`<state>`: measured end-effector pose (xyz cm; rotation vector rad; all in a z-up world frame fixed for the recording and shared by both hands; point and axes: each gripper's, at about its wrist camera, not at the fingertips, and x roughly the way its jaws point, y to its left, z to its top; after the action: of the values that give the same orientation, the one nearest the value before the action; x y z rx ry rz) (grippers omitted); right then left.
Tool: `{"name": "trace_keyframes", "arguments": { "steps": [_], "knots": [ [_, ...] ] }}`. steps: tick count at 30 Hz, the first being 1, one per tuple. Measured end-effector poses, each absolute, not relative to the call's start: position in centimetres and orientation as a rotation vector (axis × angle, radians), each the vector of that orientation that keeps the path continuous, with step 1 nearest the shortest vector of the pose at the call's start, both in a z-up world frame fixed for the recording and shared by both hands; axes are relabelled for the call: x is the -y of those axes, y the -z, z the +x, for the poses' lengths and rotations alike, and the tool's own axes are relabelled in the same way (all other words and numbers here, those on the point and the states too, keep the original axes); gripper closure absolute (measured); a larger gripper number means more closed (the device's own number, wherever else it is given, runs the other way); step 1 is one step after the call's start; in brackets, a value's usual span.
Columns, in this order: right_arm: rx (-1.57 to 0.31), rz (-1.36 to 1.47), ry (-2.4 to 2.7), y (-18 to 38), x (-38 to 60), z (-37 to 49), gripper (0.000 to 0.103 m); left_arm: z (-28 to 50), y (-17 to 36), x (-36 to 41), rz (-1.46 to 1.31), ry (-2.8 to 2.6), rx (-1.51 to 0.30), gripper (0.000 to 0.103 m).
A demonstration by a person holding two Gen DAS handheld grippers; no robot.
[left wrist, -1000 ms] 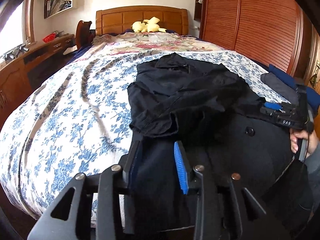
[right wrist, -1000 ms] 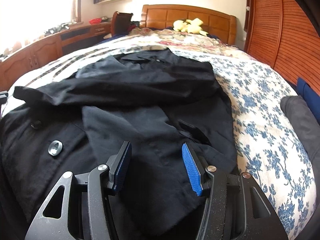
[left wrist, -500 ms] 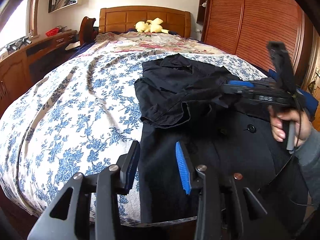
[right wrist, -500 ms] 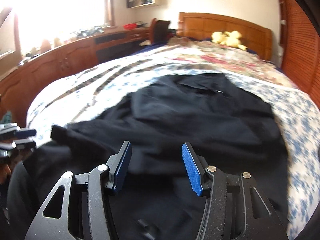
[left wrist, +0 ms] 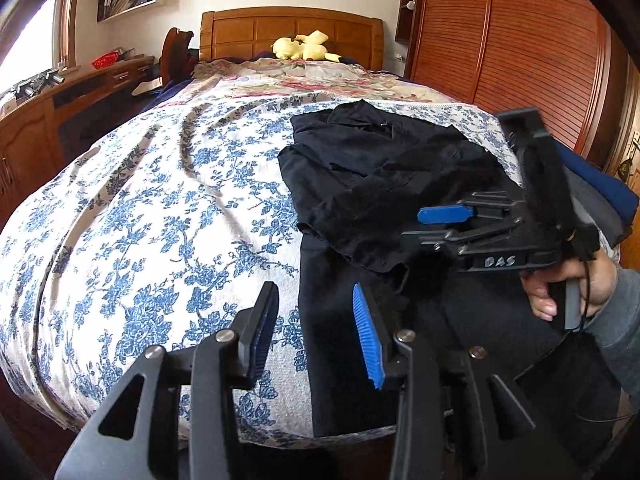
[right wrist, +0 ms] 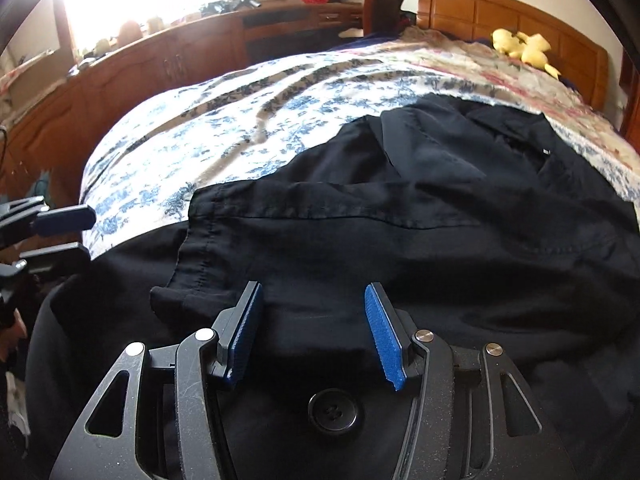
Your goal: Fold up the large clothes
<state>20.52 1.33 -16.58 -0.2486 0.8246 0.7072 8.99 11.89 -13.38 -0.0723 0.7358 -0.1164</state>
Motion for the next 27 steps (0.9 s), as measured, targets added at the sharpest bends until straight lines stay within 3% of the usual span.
{"name": "trace_keyframes", "arguments": {
  "steps": [6, 27],
  "knots": [
    [-0.727, -0.195, -0.638, 14.5, 2.9, 18.1, 0.049, 9.4, 13.9, -11.6, -0.056, 0.103, -0.752, 0.066],
    [-0.77, -0.127, -0.123, 13.3, 28.6, 10.9, 0.046, 10.6, 16.6, -10.9, -0.028, 0.071, -0.823, 0.065]
  ]
}}
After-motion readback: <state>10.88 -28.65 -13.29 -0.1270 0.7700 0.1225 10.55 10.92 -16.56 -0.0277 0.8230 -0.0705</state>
